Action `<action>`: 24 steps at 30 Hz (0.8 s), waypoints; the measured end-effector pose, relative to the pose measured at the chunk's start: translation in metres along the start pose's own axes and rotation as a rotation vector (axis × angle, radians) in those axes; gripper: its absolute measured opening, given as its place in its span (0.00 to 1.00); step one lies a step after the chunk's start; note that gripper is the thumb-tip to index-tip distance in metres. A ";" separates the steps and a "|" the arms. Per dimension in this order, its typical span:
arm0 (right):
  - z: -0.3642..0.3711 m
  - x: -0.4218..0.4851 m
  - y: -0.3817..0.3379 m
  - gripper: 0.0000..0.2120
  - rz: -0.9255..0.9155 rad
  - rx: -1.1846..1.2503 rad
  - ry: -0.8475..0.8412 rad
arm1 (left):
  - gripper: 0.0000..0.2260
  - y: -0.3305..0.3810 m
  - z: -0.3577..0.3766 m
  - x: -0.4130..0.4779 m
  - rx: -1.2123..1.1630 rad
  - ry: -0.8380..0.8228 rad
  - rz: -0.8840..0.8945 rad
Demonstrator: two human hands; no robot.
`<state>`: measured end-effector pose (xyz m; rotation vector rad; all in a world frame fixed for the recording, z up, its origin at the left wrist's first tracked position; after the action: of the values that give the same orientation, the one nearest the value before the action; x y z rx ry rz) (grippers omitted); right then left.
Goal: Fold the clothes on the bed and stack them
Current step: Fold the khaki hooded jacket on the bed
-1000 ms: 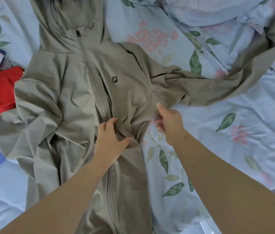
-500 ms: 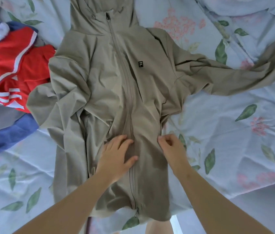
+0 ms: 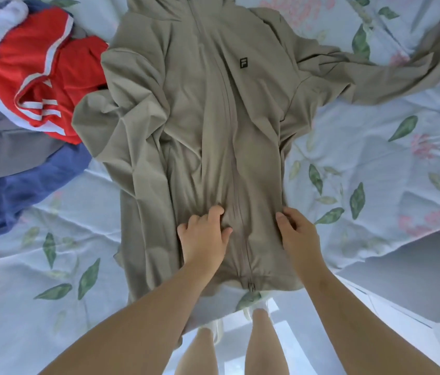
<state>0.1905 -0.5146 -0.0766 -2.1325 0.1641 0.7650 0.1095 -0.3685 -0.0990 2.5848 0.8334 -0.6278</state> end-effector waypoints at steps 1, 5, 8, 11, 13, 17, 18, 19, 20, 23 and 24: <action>0.001 -0.004 0.003 0.06 -0.015 -0.044 0.004 | 0.14 -0.003 0.000 0.002 -0.075 -0.004 0.012; 0.007 -0.023 0.005 0.12 -0.137 -0.351 -0.079 | 0.07 -0.019 -0.010 0.005 -0.310 0.004 0.075; 0.016 -0.036 0.004 0.12 -0.248 -0.395 -0.217 | 0.05 -0.049 -0.026 -0.007 -0.367 0.102 -0.059; 0.020 -0.043 0.007 0.10 -0.288 -0.425 -0.243 | 0.05 -0.085 -0.035 -0.021 -0.313 0.129 -0.293; 0.019 -0.044 0.014 0.12 -0.296 -0.426 -0.183 | 0.06 -0.091 -0.032 -0.028 -0.330 0.149 -0.367; 0.006 -0.050 0.030 0.31 -0.226 -0.363 -0.265 | 0.15 -0.061 -0.021 -0.051 -0.424 0.296 -0.028; 0.000 -0.051 0.037 0.33 -0.233 -0.358 -0.315 | 0.21 -0.053 -0.016 -0.055 -0.434 0.264 0.083; -0.005 -0.052 0.043 0.34 -0.257 -0.395 -0.362 | 0.26 -0.047 -0.011 -0.058 -0.422 0.205 0.154; -0.008 -0.052 0.049 0.35 -0.291 -0.481 -0.402 | 0.31 -0.043 -0.006 -0.059 -0.380 0.122 0.176; -0.007 -0.045 0.065 0.32 -0.389 -0.748 -0.384 | 0.44 -0.042 0.012 -0.056 0.040 -0.073 0.167; -0.004 -0.041 0.065 0.26 -0.428 -0.743 -0.330 | 0.44 -0.042 0.016 -0.056 0.145 -0.083 0.173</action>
<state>0.1354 -0.5650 -0.0956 -2.5313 -0.8457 0.9964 0.0383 -0.3686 -0.0919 2.7018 0.5492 -0.7626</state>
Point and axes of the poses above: each hand's wrist, its own x-axis towards the middle knuckle, its own z-axis out of the palm, y = z × x, the point moved 1 cm from there along x, towards the middle knuckle, and after that the axes turned 2 degrees about -y, right-handed, at the moved point
